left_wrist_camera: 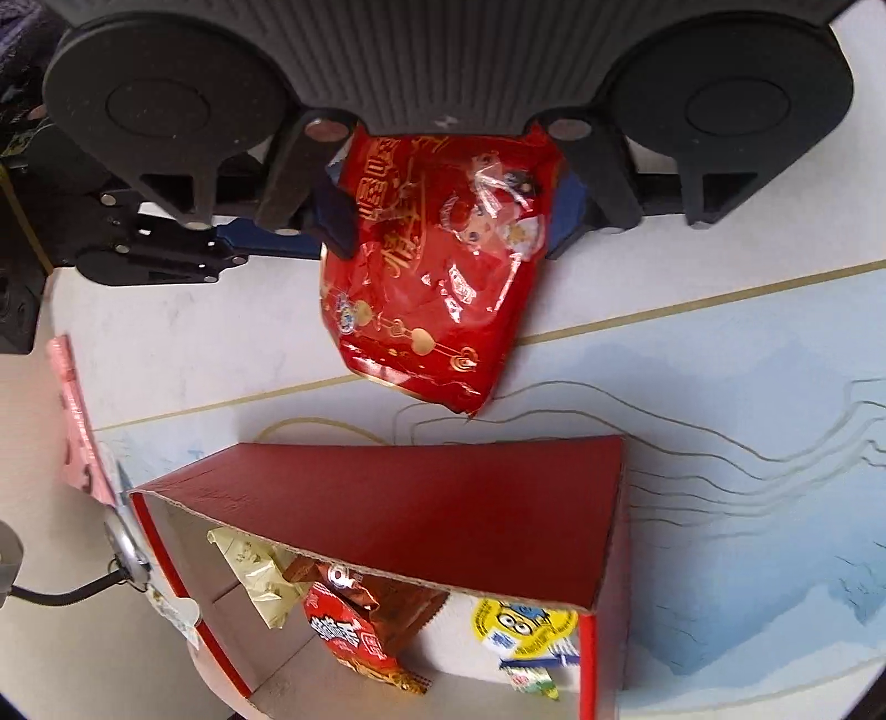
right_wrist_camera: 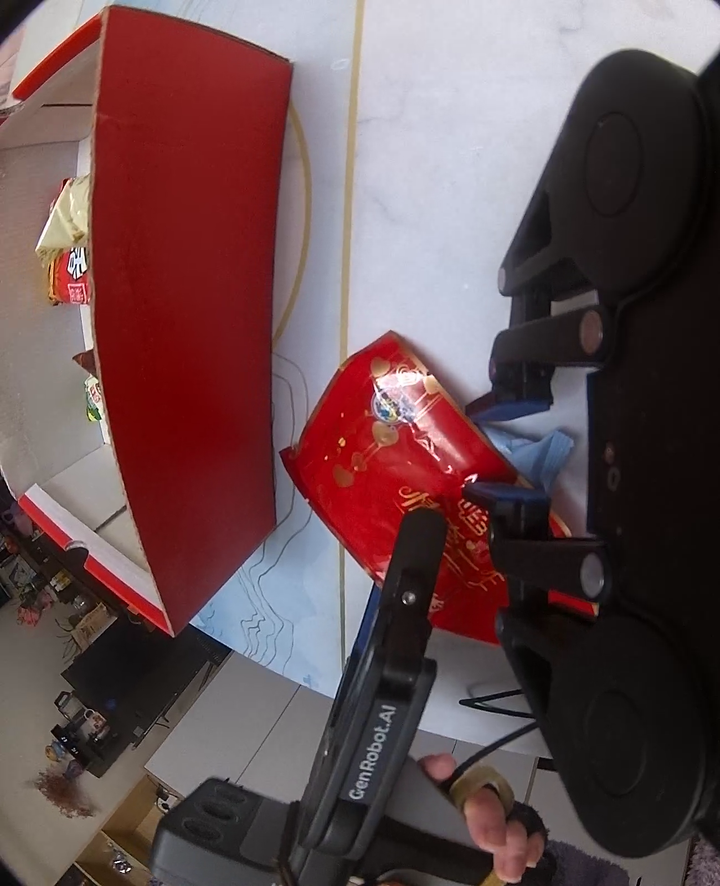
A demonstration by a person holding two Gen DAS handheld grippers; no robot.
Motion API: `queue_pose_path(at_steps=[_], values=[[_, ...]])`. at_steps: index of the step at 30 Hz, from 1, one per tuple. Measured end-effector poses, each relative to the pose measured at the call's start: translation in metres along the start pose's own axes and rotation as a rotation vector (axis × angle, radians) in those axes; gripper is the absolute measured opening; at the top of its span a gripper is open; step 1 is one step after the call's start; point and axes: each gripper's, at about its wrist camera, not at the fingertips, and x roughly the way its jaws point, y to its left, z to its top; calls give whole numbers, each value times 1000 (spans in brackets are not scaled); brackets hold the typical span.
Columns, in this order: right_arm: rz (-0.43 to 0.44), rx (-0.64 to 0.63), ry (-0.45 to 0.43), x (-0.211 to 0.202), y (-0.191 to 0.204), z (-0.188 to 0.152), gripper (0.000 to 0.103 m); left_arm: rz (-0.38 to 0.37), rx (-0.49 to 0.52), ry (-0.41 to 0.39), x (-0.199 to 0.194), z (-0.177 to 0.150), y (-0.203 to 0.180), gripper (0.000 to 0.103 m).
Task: Organize snacks
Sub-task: 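Grasp the red gift-print bag with the left tool, then lift the red bag with the left tool while the right tool grasps the light-blue packet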
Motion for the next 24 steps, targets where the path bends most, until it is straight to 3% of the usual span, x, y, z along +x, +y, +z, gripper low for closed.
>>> queue_pose_path(at_steps=[4, 9, 15, 24], values=[[-11, -8, -1, 2, 2, 2, 23, 31, -16, -32, -11, -8, 2, 47], [-32, -26, -1, 2, 5, 3, 23, 58, -55, -87, -26, -18, 1, 20], [-46, -37, -6, 0, 8, 4, 30, 36, -98, -140, -42, -33, 2, 12], [-110, -118, 22, 3, 20, -5, 41, 11, -166, -221, -74, -57, 15, 9]])
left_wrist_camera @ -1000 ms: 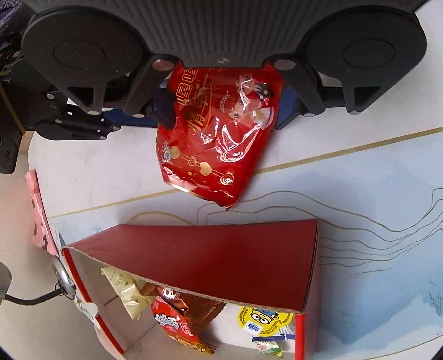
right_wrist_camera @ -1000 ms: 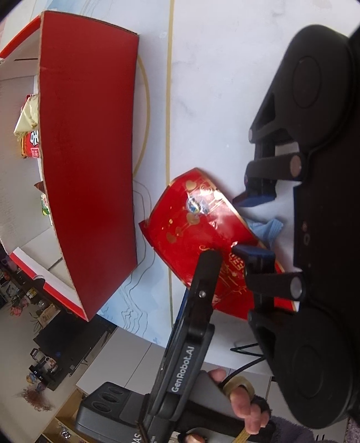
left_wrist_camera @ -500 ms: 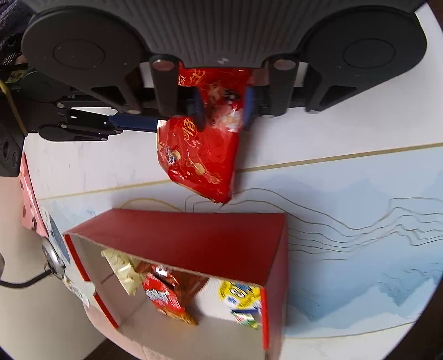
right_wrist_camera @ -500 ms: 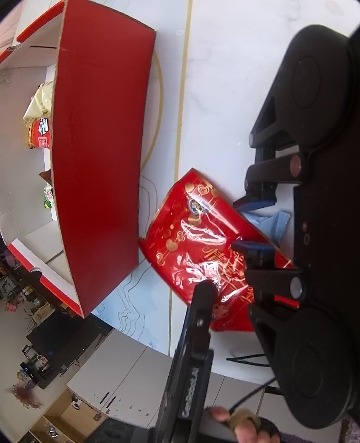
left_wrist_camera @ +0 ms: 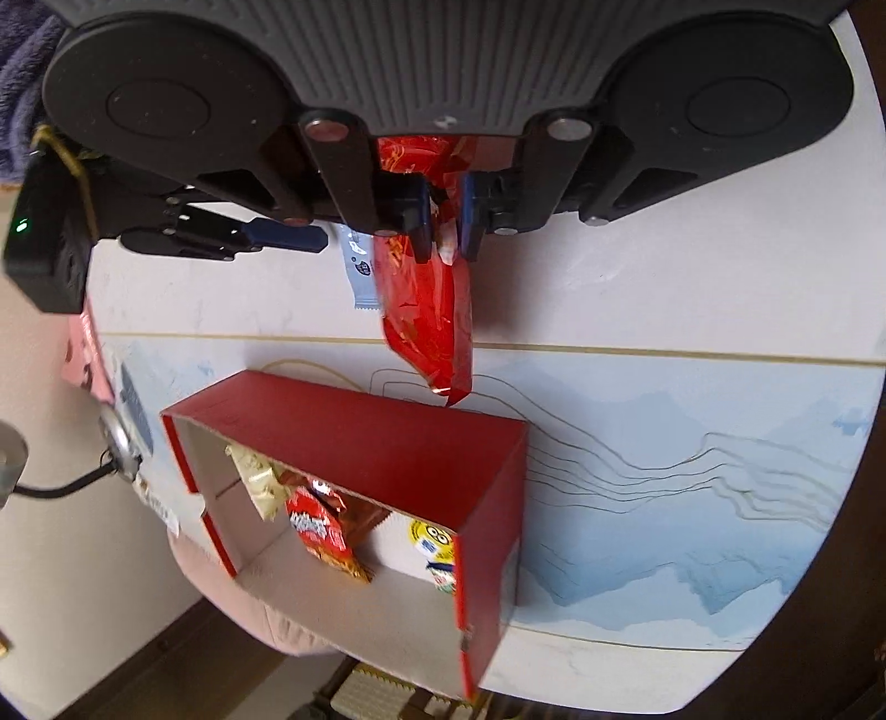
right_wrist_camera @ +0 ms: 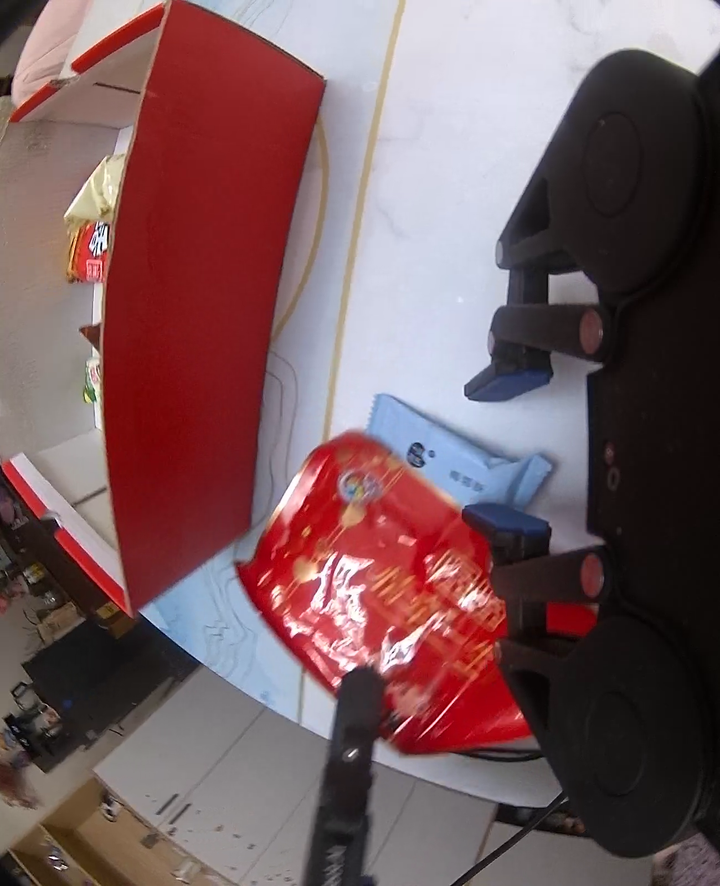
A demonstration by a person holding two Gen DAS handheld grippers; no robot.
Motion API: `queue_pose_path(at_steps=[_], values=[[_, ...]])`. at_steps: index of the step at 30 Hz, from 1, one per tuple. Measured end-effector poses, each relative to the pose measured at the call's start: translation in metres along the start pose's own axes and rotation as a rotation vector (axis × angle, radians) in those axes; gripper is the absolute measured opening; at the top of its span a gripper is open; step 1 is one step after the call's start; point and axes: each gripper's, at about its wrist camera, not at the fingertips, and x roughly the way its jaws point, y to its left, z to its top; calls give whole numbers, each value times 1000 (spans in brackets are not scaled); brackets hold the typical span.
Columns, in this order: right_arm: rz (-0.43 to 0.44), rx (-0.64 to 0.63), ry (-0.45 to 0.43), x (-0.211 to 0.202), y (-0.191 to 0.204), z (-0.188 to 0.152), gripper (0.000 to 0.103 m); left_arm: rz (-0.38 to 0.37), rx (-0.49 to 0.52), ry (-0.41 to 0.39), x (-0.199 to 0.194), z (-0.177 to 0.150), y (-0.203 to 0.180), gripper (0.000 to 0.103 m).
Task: Organize snacks
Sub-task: 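Lift the red bag with the left tool while the right tool grasps the light-blue packet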
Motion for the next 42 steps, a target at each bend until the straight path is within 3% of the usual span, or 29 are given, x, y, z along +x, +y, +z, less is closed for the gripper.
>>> queue_pose_path(at_steps=[11, 16, 23, 31, 34, 36, 42], values=[[-77, -106, 7, 16, 28, 5, 62, 81, 5, -33, -15, -15, 22, 7], [-117, -179, 5, 22, 41, 5, 61, 70, -3, -25, -14, -17, 26, 7], [-159, -251, -11, 33, 51, 7, 53, 44, 5, 2, -8, -18, 18, 7], [-161, -256, -23, 33, 52, 5, 50, -7, -49, 26, 4, -18, 22, 8], [-160, -261, -26, 33, 52, 5, 50, -49, -99, 33, 9, -16, 31, 25], [-161, -269, -27, 33, 52, 3, 50, -97, -147, 48, 15, -16, 39, 53], [-161, -280, -31, 28, 52, 0, 50, -76, -198, 45, 33, -16, 44, 55]])
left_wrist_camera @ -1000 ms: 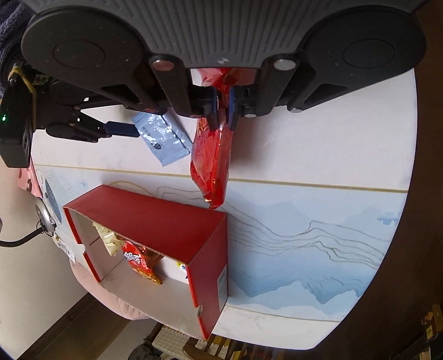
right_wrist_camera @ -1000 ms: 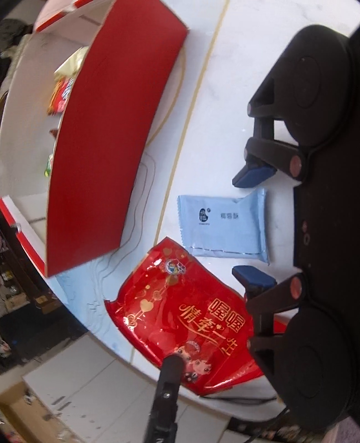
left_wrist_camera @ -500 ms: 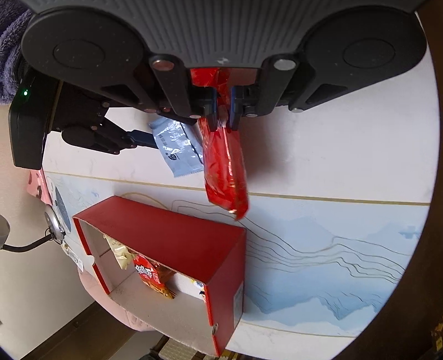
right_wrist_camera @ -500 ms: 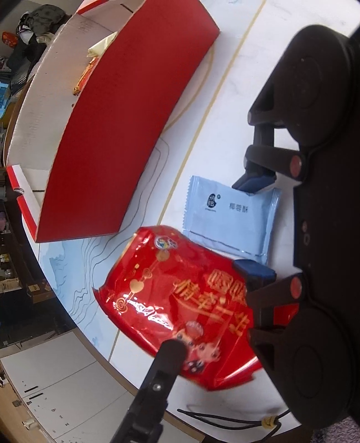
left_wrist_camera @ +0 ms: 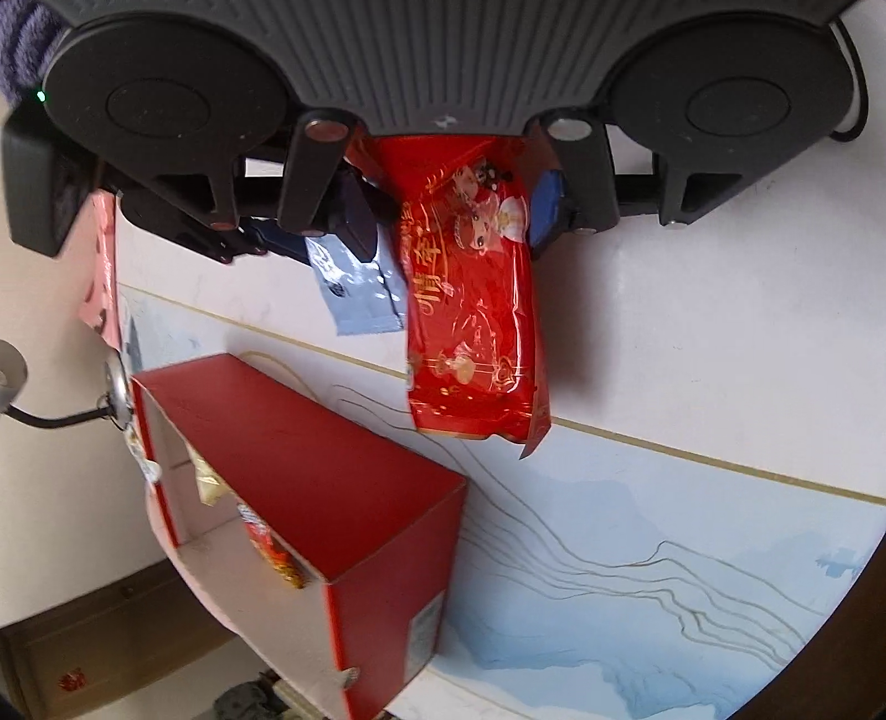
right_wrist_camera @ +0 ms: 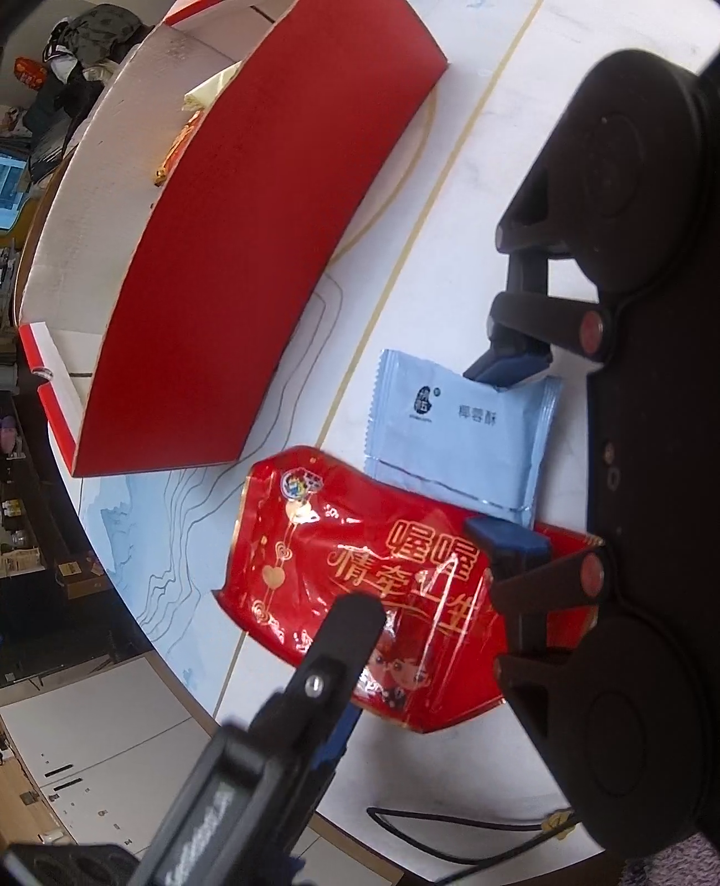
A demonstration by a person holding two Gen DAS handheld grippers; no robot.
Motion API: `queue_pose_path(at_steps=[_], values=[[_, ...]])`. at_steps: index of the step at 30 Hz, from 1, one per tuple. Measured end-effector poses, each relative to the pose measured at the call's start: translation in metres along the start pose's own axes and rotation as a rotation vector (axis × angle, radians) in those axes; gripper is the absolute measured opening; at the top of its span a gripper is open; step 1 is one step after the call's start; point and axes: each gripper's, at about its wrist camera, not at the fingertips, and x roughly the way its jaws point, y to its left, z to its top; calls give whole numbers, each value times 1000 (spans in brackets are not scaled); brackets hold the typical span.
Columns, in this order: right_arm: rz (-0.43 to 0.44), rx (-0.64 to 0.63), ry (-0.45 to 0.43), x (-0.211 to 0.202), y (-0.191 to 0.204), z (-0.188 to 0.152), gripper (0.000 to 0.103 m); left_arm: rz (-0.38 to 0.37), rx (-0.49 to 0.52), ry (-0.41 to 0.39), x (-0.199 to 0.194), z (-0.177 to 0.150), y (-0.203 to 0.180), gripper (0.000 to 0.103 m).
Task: Organize snacks
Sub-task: 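Lift the red bag with the left tool while the right tool grasps the light-blue packet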
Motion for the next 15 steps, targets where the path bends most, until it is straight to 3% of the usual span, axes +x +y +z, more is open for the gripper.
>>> queue_pose_path(at_steps=[4, 8, 15], values=[[1, -2, 0, 0, 0, 0, 50, 1, -21, 5, 11, 1, 0, 54], [4, -1, -1, 0, -2, 0, 49, 57, 5, 7, 19, 0, -8, 34], [18, 50, -14, -3, -10, -2, 45, 71, 18, -35, 9, -3, -16, 17]])
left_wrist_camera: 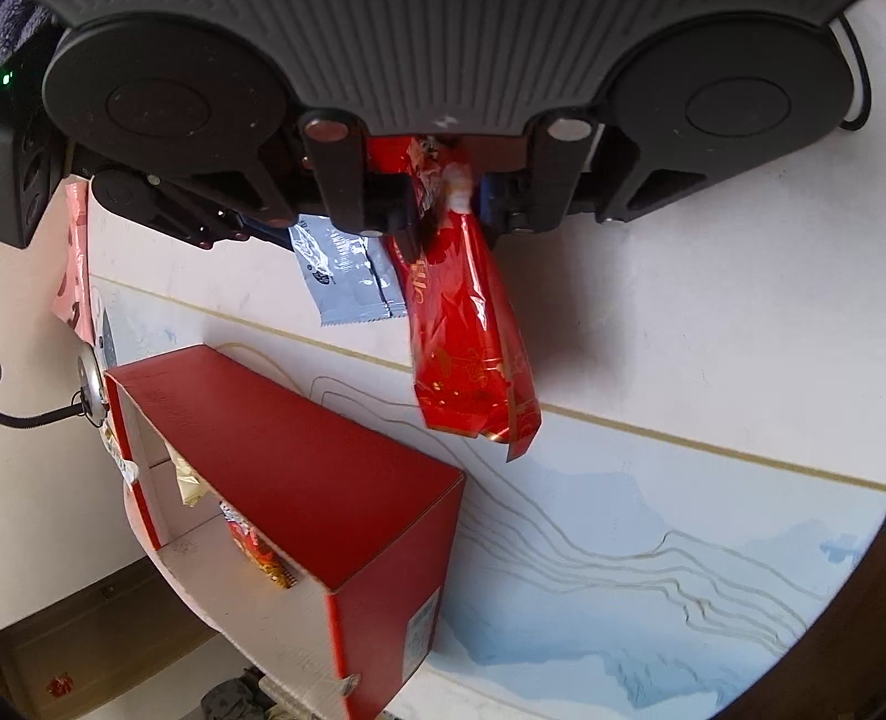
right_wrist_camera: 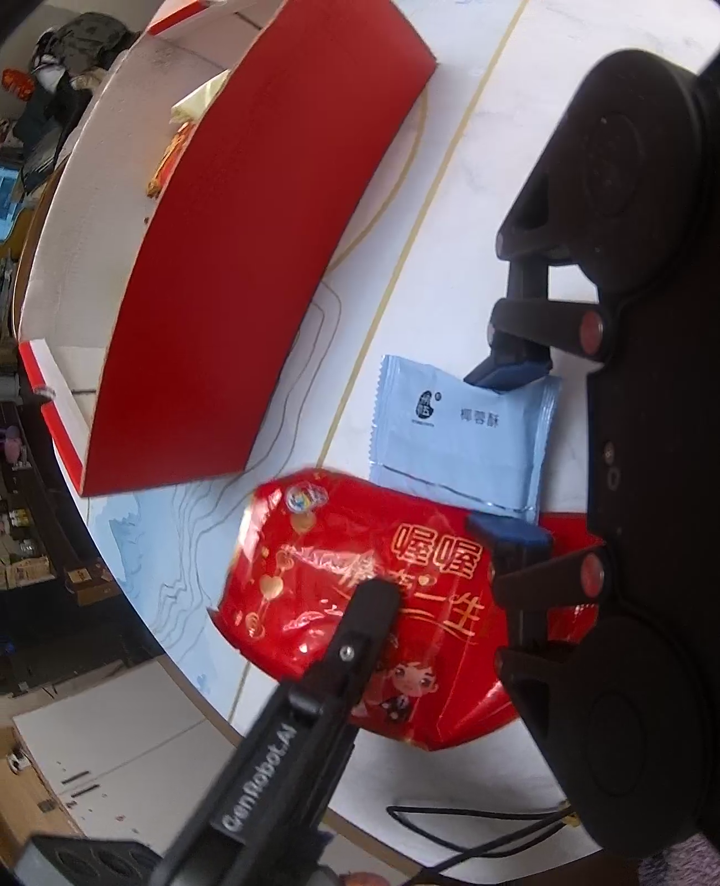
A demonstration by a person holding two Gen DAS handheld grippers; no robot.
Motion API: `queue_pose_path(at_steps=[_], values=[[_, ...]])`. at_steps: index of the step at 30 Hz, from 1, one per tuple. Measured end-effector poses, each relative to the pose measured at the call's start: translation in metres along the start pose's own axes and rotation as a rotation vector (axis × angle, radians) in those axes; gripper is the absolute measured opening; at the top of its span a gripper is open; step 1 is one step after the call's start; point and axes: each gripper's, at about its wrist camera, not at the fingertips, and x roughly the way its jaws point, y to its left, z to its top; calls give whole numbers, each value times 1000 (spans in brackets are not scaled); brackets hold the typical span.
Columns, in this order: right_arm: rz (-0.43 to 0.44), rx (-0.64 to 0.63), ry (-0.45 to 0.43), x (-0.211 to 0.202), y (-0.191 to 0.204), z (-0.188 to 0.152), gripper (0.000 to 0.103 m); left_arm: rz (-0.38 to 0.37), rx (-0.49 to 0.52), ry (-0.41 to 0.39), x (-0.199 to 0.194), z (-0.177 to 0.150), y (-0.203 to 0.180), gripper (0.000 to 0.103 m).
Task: Organize snacks
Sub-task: 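Lift the red bag with the left tool while the right tool grasps the light-blue packet, then carry the red bag and light-blue packet over the red box and lower them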
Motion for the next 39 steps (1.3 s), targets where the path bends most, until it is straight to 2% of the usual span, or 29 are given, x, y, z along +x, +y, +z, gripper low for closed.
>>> queue_pose_path(at_steps=[7, 12, 19, 21, 31, 39], values=[[-22, 55, -41, -16, -9, -5, 44, 8, 59, -40, -19, -5, -19, 13], [-35, 81, -79, -42, -17, -5, 44, 59, 118, -64, -33, -9, -34, 12], [-60, 77, -151, -88, -26, 2, 44, 50, 187, -99, -66, -9, -61, 12], [-72, 77, -171, -101, -30, 6, 44, 67, 207, -120, -78, -7, -70, 12], [-144, 87, -283, -136, -62, 47, 44, 98, 299, -260, -120, 34, -120, 12], [-193, 88, -312, -127, -93, 86, 44, 158, 349, -301, -110, 79, -155, 12]])
